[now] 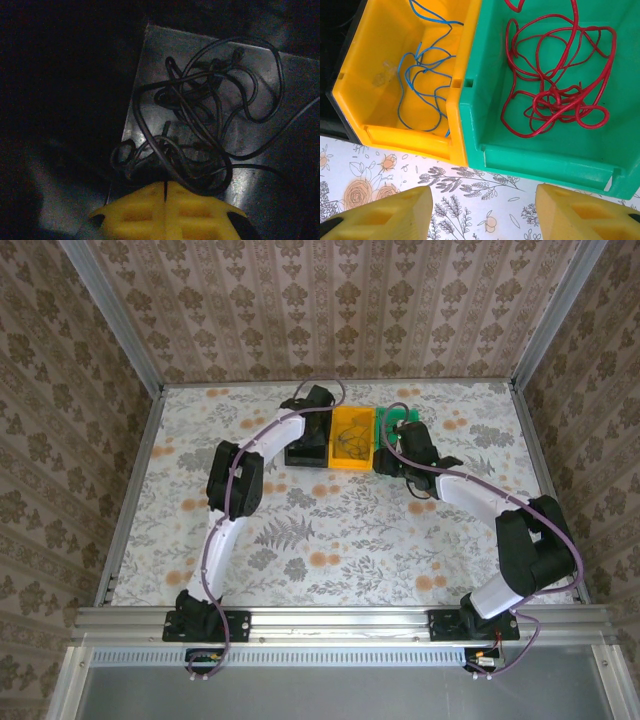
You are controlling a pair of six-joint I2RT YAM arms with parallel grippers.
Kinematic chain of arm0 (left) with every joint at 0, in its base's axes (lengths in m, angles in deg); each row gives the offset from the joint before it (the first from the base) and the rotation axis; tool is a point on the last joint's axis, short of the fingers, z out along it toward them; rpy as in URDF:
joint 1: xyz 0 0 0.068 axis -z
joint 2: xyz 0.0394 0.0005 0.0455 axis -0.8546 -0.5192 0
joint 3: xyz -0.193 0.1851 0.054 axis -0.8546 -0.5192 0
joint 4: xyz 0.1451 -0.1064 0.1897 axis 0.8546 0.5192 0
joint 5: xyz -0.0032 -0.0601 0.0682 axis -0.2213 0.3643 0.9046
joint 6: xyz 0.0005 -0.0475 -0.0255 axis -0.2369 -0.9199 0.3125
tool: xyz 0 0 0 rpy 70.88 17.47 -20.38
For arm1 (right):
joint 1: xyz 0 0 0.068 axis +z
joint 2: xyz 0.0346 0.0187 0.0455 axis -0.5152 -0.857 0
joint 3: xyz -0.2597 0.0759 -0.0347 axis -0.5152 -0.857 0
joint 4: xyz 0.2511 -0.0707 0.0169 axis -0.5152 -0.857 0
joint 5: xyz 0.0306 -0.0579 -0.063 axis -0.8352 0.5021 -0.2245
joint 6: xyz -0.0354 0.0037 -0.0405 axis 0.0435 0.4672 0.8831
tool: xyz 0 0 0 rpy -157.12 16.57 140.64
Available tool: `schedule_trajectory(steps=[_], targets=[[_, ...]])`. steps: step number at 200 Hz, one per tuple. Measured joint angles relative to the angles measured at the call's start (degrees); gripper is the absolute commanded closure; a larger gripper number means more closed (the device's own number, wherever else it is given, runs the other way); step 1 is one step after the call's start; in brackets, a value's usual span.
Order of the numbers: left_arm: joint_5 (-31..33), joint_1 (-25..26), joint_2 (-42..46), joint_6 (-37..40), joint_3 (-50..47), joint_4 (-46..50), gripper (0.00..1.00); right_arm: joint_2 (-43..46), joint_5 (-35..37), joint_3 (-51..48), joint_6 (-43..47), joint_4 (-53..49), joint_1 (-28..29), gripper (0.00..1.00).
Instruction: Untangle the cables
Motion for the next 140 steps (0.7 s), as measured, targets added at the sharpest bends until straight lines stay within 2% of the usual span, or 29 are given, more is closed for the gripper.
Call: schedule_trajectory(steps=[79, 106, 140], targets=[[-1.31, -0.07, -0.66, -2.25, 1.2, 1.01, 1.0, 0.42, 0.2, 0.0, 0.0, -1.03, -0.11, 0.42], [-2.82, 0.0, -0.66, -2.23, 2.38, 1.01, 0.87, 0.55, 0.22, 0.0, -0.02, -1.01, -0.11, 0.42], [-3.45, 0.26, -0.48, -1.88, 5.57, 0.57, 0.82, 0.74, 0.2, 0.0, -0.22, -1.01, -0.11, 0.42]])
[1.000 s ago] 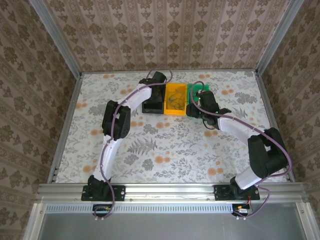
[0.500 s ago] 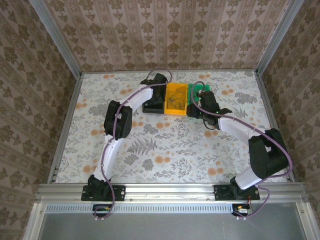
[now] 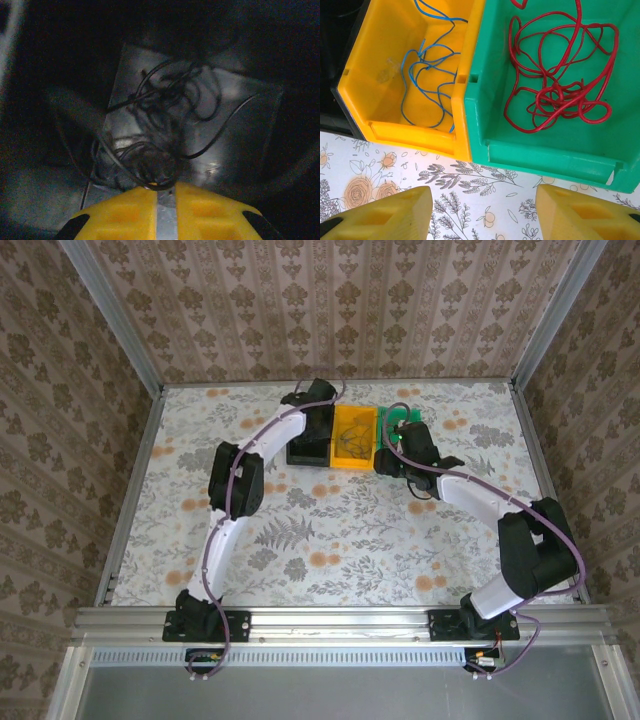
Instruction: Untangle the cables
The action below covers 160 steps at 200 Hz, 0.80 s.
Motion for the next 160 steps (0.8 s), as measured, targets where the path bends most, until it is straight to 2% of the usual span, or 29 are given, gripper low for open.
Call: schedule_trajectory(steps=[24, 102, 117, 135, 144, 152, 160], targets=[[0.0, 0.09, 1.03, 0.52, 1.9, -0.46, 0.79, 0.0, 0.0, 0.0, 0.0, 0.0, 0.0, 0.42], [2.84, 0.79, 8.46, 3.39, 1.73, -1.99, 0.54, 1.27, 0.79, -0.09, 0.02, 0.04, -0.26, 0.41], [4.83, 0.83, 13.62, 5.64, -3.63, -4.31, 0.46, 2.64, 2.21, -0.63, 0.02, 0.2, -1.03, 0.41], [7.96, 0.79, 22.32, 7.87, -14.14, -8.79, 0.29, 4.57, 4.96, -2.01, 0.22, 0.26, -2.56, 0.39], [10.12, 0.61, 27.63, 9.4, -20.92, -11.41, 0.19, 5.51, 7.45, -2.84, 0.55, 0.26, -3.34, 0.38], [12.15, 0.33, 32.44, 9.97, -27.41, -14.19, 0.01, 6.21, 9.94, -3.56, 1.33, 0.35, -3.89, 0.37], [14.53, -0.24, 37.9, 10.43, -35.45, -17.75, 0.0, 6.82, 12.35, -4.26, 2.25, 0.66, -4.26, 0.36]])
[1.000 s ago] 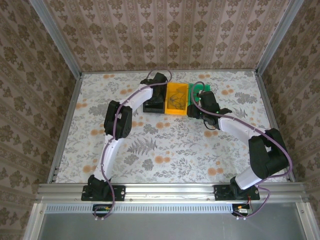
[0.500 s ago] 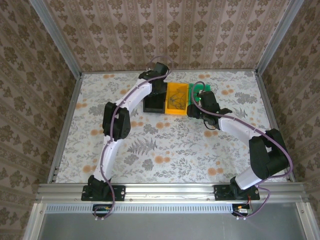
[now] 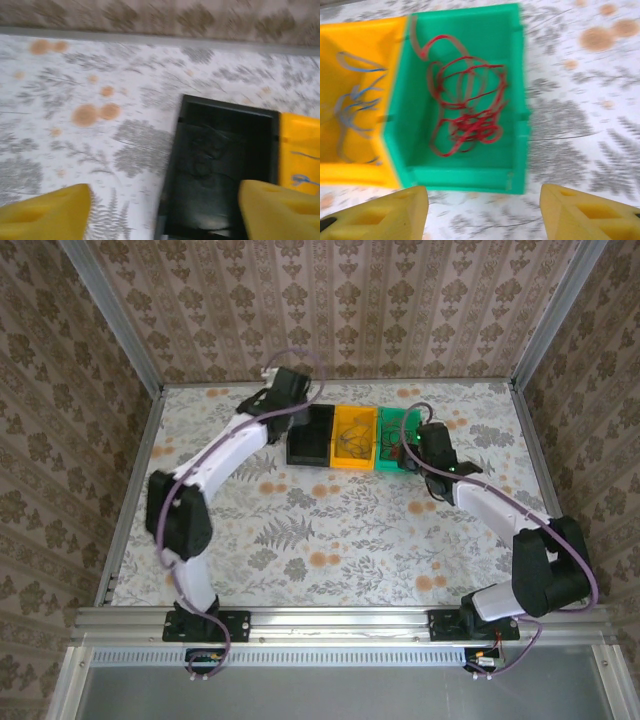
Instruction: Untangle the cables
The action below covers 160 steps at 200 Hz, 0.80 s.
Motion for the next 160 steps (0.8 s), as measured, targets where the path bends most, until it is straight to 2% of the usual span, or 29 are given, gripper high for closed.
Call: schedule_trajectory(steps=[19, 32, 43, 62, 71, 77, 85, 97, 119, 160], targets=[[5.09, -2.93, 11.8, 1.29, -17.42, -6.93, 0.0, 1.75, 5.88, -2.45, 2.82, 1.86, -0.74, 0.33], [8.44, -6.69, 18.82, 1.95, -28.15, -9.97, 0.0, 2.34, 9.01, -4.44, 5.42, 4.59, -1.33, 0.3], [10.49, -10.29, 22.91, 2.49, -34.47, -10.93, 0.0, 2.01, 11.32, -6.67, 7.89, 8.72, -1.64, 0.24], [13.51, -15.67, 28.0, 5.44, -42.88, -14.16, 0.0, -1.25, 14.95, -9.97, 11.96, 14.86, -2.08, 0.23], [14.49, -16.68, 29.44, 8.02, -46.23, -17.05, 0.0, -3.69, 16.0, -11.02, 13.16, 17.62, -2.32, 0.15], [15.17, -16.94, 30.05, 9.9, -48.46, -19.23, 0.0, -5.2, 16.68, -11.78, 14.21, 19.5, -2.38, 0.01], [16.02, -17.09, 30.05, 11.54, -50.71, -21.68, 0.0, -6.49, 16.87, -13.29, 15.8, 22.82, -2.51, 0.0], [16.37, -17.57, 29.2, 13.14, -53.53, -24.9, 0.0, -7.21, 16.65, -16.44, 18.45, 28.83, -3.06, 0.0], [15.74, -19.37, 26.56, 14.99, -58.55, -32.87, 0.0, -7.26, 14.43, -18.71, 18.82, 33.86, -6.29, 0.0], [11.26, -20.85, 22.88, 19.02, -62.62, -48.15, 0.0, -6.14, 0.22, -24.68, 18.6, 46.05, -14.6, 0.0]])
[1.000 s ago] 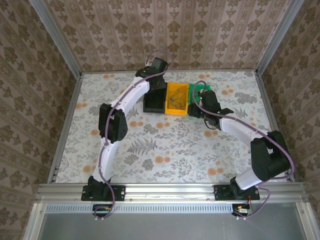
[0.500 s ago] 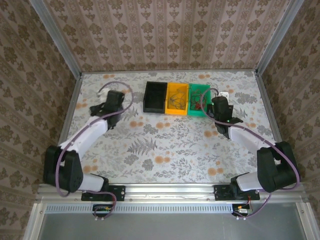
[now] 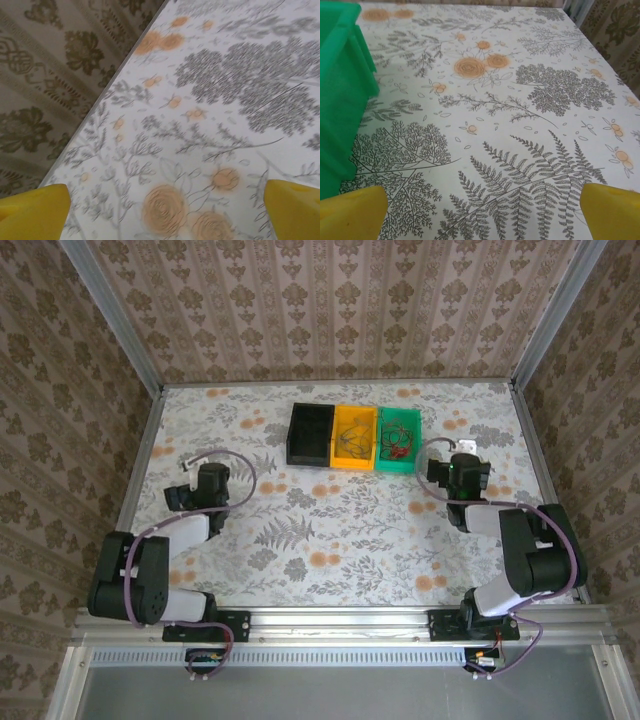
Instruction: Untangle the cables
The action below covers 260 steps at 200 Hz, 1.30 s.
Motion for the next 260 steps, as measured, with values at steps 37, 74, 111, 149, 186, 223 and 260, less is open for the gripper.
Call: schedule_trajectory(steps=[37, 74, 111, 149, 186, 223, 260], targets=[[-5.35, -3.54, -3.19, 1.79, 3.1, -3.78, 0.0, -0.22, -6.88, -1.95, 0.0, 3.87, -0.42, 0.0], [-9.68, -6.58, -3.72, 3.5, 2.78, -8.46, 0.0, -0.22, -9.09, -1.95, 0.0, 5.97, -0.42, 0.0], [-12.48, -6.67, -6.12, 6.49, 0.35, -16.28, 0.0, -0.22, -9.4, -1.95, 0.0, 6.27, -0.42, 0.0], [-18.64, -6.43, -6.69, 9.27, -1.57, -21.99, 0.0, -0.22, -9.38, -1.97, 0.0, 6.34, -0.39, 0.0], [-23.56, -6.99, -9.07, 10.51, -6.45, -29.86, 0.0, -0.22, -9.38, -1.97, 0.0, 6.56, -0.39, 0.0], [-26.56, -8.85, -9.29, 10.49, -6.54, -31.8, 0.0, -0.22, -9.38, -1.97, 0.0, 6.88, -0.39, 0.0], [-27.5, -8.9, -9.29, 10.49, -6.54, -32.46, 0.0, -0.33, -9.42, -1.97, -0.02, 6.8, -0.52, 0.0]])
